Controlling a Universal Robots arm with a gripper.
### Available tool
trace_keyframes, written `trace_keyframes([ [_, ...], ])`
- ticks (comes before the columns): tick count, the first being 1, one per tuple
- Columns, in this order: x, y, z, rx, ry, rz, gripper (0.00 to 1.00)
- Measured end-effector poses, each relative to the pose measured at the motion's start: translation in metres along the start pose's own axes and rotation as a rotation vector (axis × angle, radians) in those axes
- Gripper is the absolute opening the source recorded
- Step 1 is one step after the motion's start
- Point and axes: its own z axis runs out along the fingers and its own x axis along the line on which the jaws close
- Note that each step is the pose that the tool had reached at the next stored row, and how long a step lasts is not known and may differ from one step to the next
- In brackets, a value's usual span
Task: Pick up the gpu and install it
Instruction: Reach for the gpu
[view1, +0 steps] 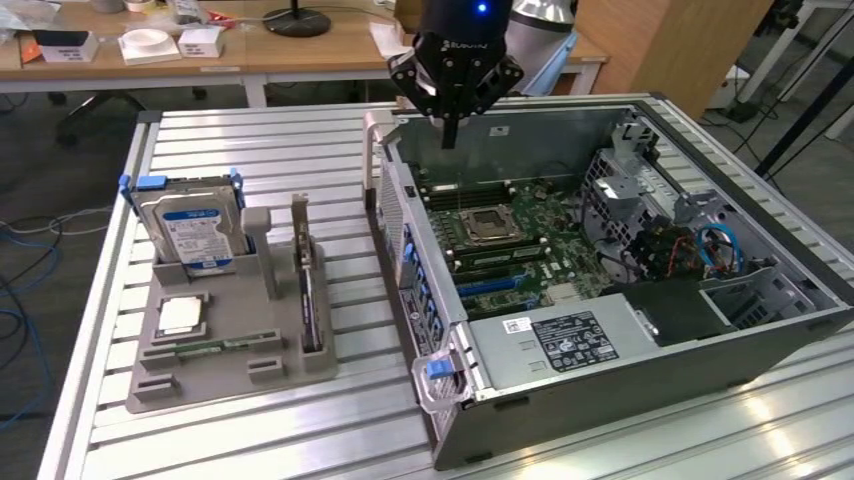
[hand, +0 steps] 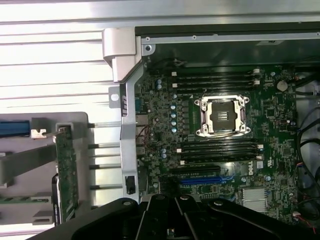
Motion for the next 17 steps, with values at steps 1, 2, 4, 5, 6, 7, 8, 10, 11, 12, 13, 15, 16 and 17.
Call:
trace_keyframes([
  [1,0.0006,-0.0001,0.0,0.0,0.0,0.0,0.11],
  [2,0.0013,-0.0001,0.0,0.0,0.0,0.0,0.11],
  [4,0.0025,-0.0002,0.0,0.0,0.0,0.0,0.11],
  [5,0.0031,-0.0002,0.0,0.0,0.0,0.0,0.11],
  [6,0.0036,-0.0002,0.0,0.0,0.0,0.0,0.11],
  [7,0.0041,-0.0003,0.0,0.0,0.0,0.0,0.11],
  [8,0.0047,-0.0004,0.0,0.0,0.0,0.0,0.11],
  [10,0.0059,-0.0004,0.0,0.0,0.0,0.0,0.11],
  [11,0.0065,-0.0005,0.0,0.0,0.0,0.0,0.11],
  [12,0.0071,-0.0005,0.0,0.0,0.0,0.0,0.11],
  [13,0.0077,-0.0006,0.0,0.0,0.0,0.0,0.11],
  [15,0.0088,-0.0006,-0.0001,0.0,0.0,0.0,0.11],
  [16,0.0093,-0.0007,0.0,-0.0001,0.0,0.0,0.11],
  [17,0.0097,-0.0007,-0.0001,0.0,0.0,0.0,0.11],
])
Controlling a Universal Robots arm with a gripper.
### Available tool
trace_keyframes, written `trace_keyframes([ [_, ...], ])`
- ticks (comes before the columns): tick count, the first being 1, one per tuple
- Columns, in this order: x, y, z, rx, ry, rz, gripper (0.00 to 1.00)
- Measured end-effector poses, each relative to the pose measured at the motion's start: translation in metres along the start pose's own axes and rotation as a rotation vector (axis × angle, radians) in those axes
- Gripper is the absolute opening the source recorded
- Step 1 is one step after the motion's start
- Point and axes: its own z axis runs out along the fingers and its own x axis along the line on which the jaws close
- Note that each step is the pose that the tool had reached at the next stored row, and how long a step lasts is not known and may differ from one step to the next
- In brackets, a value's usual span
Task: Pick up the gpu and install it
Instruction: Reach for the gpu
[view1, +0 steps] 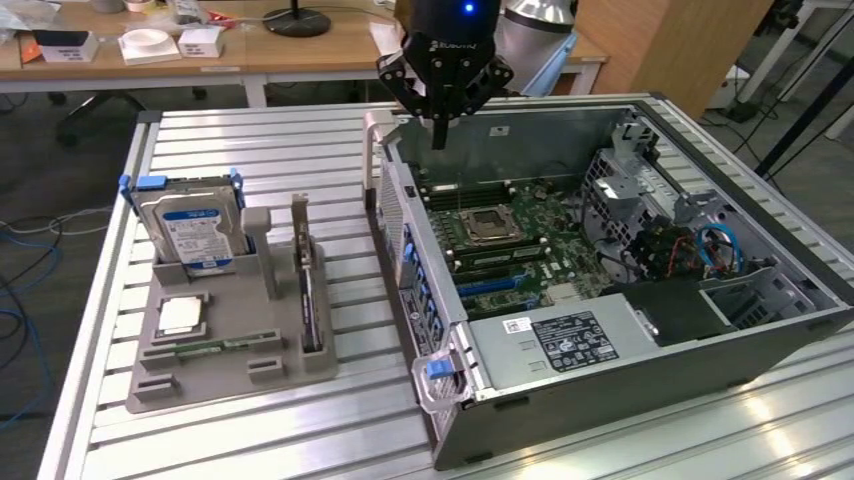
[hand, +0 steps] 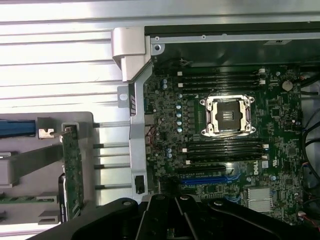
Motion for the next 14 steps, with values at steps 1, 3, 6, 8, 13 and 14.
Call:
trace_keyframes([
  [1,0.0005,0.0,0.0,0.0,0.0,0.0,0.11],
  [3,0.0015,-0.0001,0.0,0.0,0.0,0.0,0.11],
  [6,0.003,-0.0003,0.0,0.0,0.0,0.0,0.11],
  [8,0.004,-0.0003,0.0,0.0,0.0,0.0,0.11],
  [13,0.0055,-0.0004,0.0,0.0,0.0,0.0,0.11],
  [14,0.0057,-0.0004,0.0,0.0,0.0,0.0,0.11],
])
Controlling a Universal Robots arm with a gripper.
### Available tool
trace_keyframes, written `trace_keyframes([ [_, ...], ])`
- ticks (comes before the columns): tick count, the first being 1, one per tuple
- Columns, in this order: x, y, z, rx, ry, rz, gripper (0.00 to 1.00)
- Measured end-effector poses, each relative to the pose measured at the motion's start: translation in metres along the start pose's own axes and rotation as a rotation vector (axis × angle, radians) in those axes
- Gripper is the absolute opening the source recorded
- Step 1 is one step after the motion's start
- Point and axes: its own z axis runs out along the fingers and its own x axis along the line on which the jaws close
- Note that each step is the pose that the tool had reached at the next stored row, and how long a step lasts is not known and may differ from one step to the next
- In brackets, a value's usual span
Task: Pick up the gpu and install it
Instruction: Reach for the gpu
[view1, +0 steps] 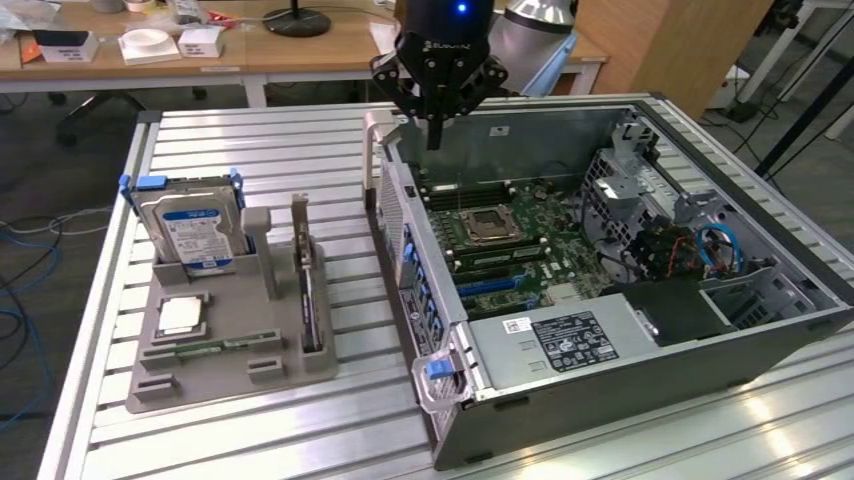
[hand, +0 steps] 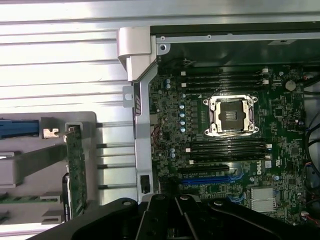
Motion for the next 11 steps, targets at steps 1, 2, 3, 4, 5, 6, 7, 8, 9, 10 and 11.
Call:
trace_keyframes([
  [1,0.0003,0.0,0.0,0.0001,0.0,0.0,0.11],
  [2,0.0005,0.0,0.0,0.0001,0.0001,0.0,0.11],
  [3,0.0006,-0.0001,0.0,0.0,0.0001,0.0,0.11],
  [4,0.0008,-0.0001,0.0,0.0,0.0001,0.0,0.11],
  [5,0.0011,-0.0001,0.0,0.0,0.0,0.0,0.11],
  [6,0.0013,-0.0001,0.0,0.0,0.0,0.0,0.11],
  [7,0.0015,-0.0001,0.0,0.0,0.0,0.0,0.11],
  [8,0.0017,-0.0001,0.0,0.0,0.0,0.0,0.11],
  [9,0.0021,-0.0002,-0.0001,0.0,0.0,0.0,0.11],
  [10,0.0024,-0.0002,-0.0001,0.0,0.0,0.0,0.11],
  [11,0.0027,-0.0002,-0.0001,0.0,0.0,0.0,0.11],
])
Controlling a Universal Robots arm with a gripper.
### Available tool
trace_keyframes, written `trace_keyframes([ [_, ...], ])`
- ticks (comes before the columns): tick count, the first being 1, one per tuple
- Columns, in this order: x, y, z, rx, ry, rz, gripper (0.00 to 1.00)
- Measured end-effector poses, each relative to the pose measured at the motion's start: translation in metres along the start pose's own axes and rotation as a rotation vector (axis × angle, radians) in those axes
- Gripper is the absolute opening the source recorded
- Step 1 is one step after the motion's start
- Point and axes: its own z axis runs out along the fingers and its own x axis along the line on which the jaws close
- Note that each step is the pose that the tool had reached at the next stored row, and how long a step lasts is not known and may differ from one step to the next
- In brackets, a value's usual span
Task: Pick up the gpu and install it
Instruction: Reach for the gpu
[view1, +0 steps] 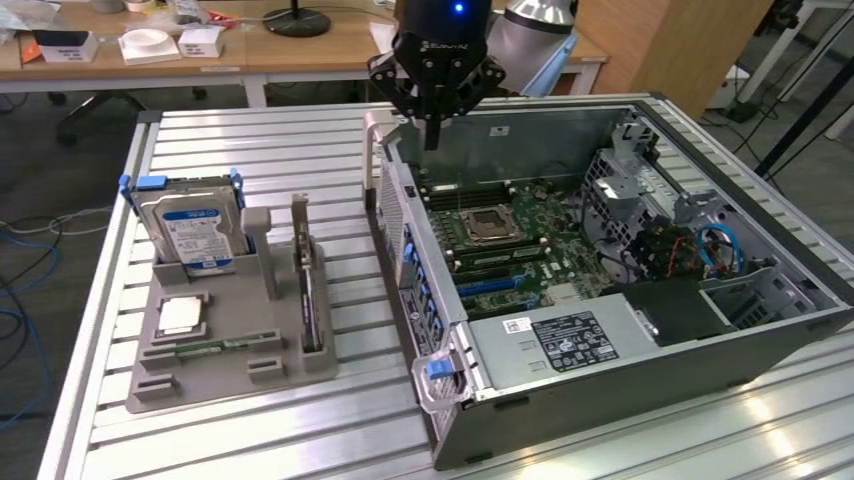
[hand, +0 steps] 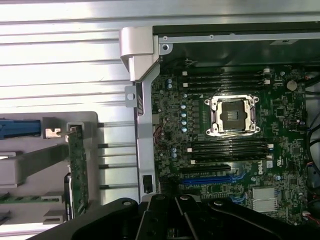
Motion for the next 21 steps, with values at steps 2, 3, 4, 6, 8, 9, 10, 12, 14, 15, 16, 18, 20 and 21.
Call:
trace_keyframes([
  [2,0.0003,0.0,0.0,0.0,0.0,0.0,0.11],
  [3,0.0006,-0.0001,0.0,0.0,0.0,0.0,0.11],
  [4,0.0006,0.0,0.0,0.0,0.0,0.0,0.11],
  [6,0.0006,0.0,0.0,0.0,0.0,0.0,0.11],
  [8,0.0007,0.0,0.0,0.0,0.0,0.0,0.11],
  [9,0.0007,-0.0001,0.0,0.0,0.0,0.0,0.11],
  [10,0.0007,-0.0001,0.0,0.0,0.0,0.0,0.11],
  [12,0.0014,-0.0001,0.0,0.0,-0.0001,0.0,0.11],
  [14,0.0024,-0.0002,-0.0001,0.0001,0.0001,0.0,0.11],
  [15,0.0033,-0.0003,-0.0001,0.0002,0.0001,0.0,0.11],
  [16,0.0044,-0.0003,0.0,0.0,0.0,0.0,0.11],
  [18,0.0066,-0.0005,-0.0001,0.0,0.0,0.0,0.11],
  [20,0.0085,-0.0006,-0.0001,0.0,0.0,0.0,0.11],
  [21,0.0092,-0.0007,0.0,-0.0001,-0.0001,0.0,0.11],
])
